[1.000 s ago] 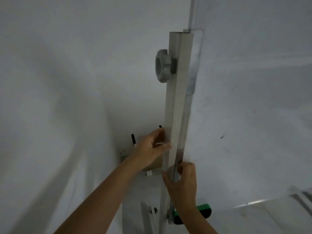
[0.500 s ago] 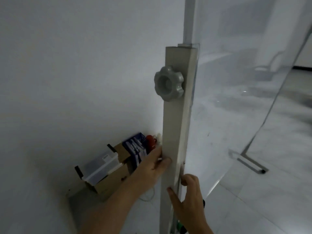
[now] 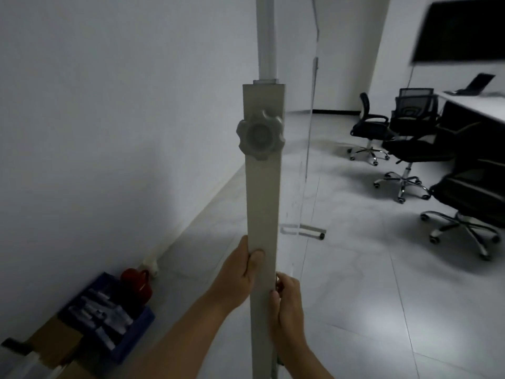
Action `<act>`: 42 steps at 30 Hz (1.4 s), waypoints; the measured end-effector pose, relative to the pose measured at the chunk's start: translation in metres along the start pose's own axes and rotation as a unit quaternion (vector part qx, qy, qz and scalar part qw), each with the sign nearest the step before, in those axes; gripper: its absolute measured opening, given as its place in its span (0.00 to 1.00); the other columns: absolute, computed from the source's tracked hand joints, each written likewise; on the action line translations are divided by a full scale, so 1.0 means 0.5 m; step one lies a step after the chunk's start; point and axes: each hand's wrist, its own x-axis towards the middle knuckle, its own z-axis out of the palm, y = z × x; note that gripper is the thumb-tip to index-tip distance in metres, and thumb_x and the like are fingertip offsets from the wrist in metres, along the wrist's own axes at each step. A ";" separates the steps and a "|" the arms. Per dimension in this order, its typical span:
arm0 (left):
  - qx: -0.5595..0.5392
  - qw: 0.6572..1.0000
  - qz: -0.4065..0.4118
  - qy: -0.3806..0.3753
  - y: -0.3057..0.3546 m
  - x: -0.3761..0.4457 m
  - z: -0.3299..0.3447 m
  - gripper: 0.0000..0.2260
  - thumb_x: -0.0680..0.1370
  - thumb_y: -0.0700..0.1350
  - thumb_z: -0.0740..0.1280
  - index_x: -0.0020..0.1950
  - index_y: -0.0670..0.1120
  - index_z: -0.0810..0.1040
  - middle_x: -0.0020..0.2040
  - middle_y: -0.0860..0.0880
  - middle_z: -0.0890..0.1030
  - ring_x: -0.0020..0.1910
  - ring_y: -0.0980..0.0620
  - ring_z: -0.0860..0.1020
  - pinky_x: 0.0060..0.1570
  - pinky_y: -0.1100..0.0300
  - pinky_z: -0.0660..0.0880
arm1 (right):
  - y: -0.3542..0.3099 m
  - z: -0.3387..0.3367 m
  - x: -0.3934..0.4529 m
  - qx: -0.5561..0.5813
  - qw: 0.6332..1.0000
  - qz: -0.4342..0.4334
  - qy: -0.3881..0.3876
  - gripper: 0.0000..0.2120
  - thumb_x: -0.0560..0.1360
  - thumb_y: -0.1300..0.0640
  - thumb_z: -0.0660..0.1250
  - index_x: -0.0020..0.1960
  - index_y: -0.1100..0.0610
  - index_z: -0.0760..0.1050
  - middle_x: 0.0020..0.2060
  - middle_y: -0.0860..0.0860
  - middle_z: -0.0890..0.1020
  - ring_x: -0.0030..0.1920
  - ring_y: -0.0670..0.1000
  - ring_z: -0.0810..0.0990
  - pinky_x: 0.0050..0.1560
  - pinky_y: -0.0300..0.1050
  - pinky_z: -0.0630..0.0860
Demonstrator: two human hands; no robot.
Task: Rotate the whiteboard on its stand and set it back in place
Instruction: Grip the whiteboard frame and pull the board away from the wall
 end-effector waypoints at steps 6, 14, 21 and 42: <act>-0.024 1.000 0.001 0.006 -0.031 0.172 0.083 0.07 0.71 0.50 0.50 0.43 0.58 0.67 0.43 0.58 0.73 0.42 0.74 0.73 0.41 0.79 0.71 | 0.114 -0.011 0.172 0.004 0.998 -0.042 0.040 0.28 0.71 0.30 0.40 0.51 0.50 0.66 0.44 0.39 0.67 0.44 0.39 0.69 0.40 0.31 0.67; -0.034 0.999 0.034 -0.014 -0.106 0.429 0.152 0.06 0.71 0.48 0.51 0.41 0.56 0.66 0.40 0.58 0.72 0.41 0.71 0.74 0.41 0.78 0.71 | 0.261 -0.035 0.410 -0.041 0.996 -0.056 0.053 0.21 0.71 0.30 0.40 0.38 0.44 0.61 0.35 0.43 0.67 0.36 0.50 0.69 0.33 0.50 0.72; -0.043 0.995 0.069 -0.053 -0.204 0.694 0.211 0.04 0.71 0.55 0.51 0.41 0.58 0.64 0.40 0.57 0.73 0.40 0.58 0.75 0.40 0.69 0.73 | 0.388 -0.038 0.630 -0.045 0.996 0.004 0.072 0.20 0.69 0.28 0.44 0.40 0.42 0.63 0.35 0.53 0.72 0.35 0.57 0.73 0.34 0.61 0.75; -0.121 0.986 -0.011 0.114 -0.394 1.475 0.401 0.25 0.60 0.76 0.46 0.38 0.58 0.65 0.38 0.60 0.70 0.36 0.74 0.75 0.33 0.83 0.68 | 0.767 0.009 1.399 0.111 0.991 0.076 -0.022 0.53 0.61 0.21 0.41 0.70 0.60 0.52 0.72 0.55 0.57 0.68 0.32 0.54 0.68 0.28 0.54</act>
